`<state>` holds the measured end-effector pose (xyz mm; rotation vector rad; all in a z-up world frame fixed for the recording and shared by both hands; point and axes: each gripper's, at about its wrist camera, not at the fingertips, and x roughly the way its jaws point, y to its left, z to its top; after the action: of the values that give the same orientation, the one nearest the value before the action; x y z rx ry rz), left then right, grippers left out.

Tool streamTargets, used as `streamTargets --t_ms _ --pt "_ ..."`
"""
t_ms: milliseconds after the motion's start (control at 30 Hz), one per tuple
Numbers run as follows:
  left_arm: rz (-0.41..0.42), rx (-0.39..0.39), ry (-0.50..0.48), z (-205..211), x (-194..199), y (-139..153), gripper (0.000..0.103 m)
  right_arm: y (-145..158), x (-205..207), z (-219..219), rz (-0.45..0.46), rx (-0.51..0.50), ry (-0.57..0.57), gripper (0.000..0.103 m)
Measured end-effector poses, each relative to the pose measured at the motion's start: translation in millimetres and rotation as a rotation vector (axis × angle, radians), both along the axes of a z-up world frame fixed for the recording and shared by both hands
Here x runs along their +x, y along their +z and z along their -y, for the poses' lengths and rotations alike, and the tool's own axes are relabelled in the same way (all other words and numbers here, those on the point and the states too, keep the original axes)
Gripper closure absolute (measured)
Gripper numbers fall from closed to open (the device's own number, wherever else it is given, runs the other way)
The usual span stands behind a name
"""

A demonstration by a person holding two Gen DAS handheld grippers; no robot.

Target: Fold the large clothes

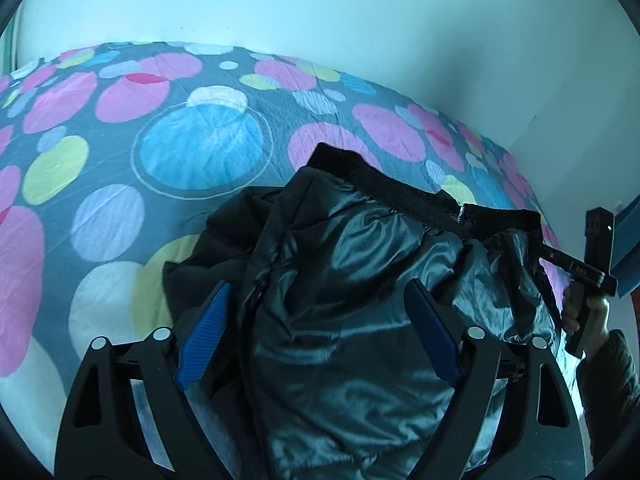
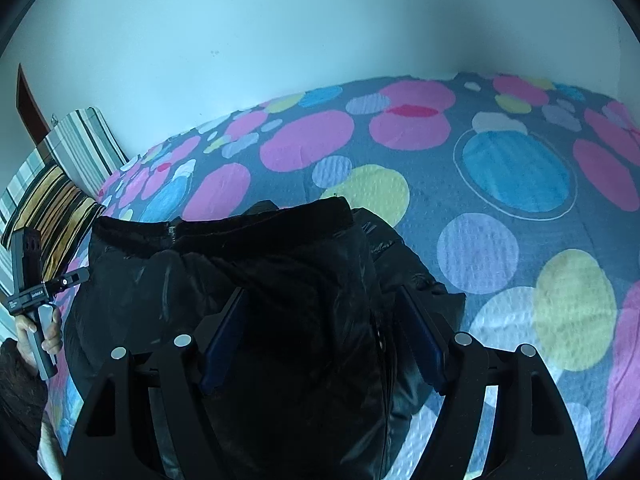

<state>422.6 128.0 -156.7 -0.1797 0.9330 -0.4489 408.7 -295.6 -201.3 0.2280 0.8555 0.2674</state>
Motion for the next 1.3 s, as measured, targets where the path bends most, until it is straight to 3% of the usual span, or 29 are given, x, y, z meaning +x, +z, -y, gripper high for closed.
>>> streamTargets --t_ms 33,67,100,133,167,267,433,533,667,867,1300 --pt "-0.005 0.004 -0.009 1.5 2.1 -0.5 0.037 -1.9 3.7 -1.0 -0.008 -0.003 0.004 0.031" --pt "-0.010 0.018 -0.015 3.6 3.5 -0.7 0.049 -2.3 5.3 -2.9 -0.010 -0.013 0.006 0.045" --pt "-0.010 0.049 -0.010 5.5 4.9 -1.9 0.062 -2.6 6.1 -6.1 -0.011 -0.033 0.011 0.050" --pt "-0.012 0.060 -0.012 5.6 6.9 -2.7 0.069 -2.6 6.3 -9.3 -0.009 -0.062 0.007 0.056" --pt "-0.007 0.065 -0.010 4.9 6.8 -3.0 0.079 -1.9 5.6 -13.8 0.003 -0.094 0.009 0.069" --pt "0.023 0.052 0.002 2.0 4.5 2.9 0.088 3.2 3.1 -25.9 0.040 -0.168 0.024 0.083" --pt "0.082 0.121 0.042 8.4 7.1 19.2 0.091 23.0 7.6 -37.6 0.114 -0.209 0.009 0.088" --pt "0.075 0.154 0.076 10.7 19.8 17.3 0.091 23.8 20.9 -40.2 0.111 -0.211 -0.007 0.089" --pt "0.030 0.191 0.093 13.9 33.7 -2.3 0.091 5.0 43.8 -38.0 0.036 -0.194 -0.029 0.089" --pt "0.005 0.179 0.092 15.8 40.1 -22.6 0.090 -30.9 63.7 -31.2 -0.074 -0.168 -0.038 0.087" --pt "0.016 0.210 0.108 24.7 39.7 -38.1 0.090 -54.8 79.9 -34.6 -0.130 -0.153 -0.021 0.081"
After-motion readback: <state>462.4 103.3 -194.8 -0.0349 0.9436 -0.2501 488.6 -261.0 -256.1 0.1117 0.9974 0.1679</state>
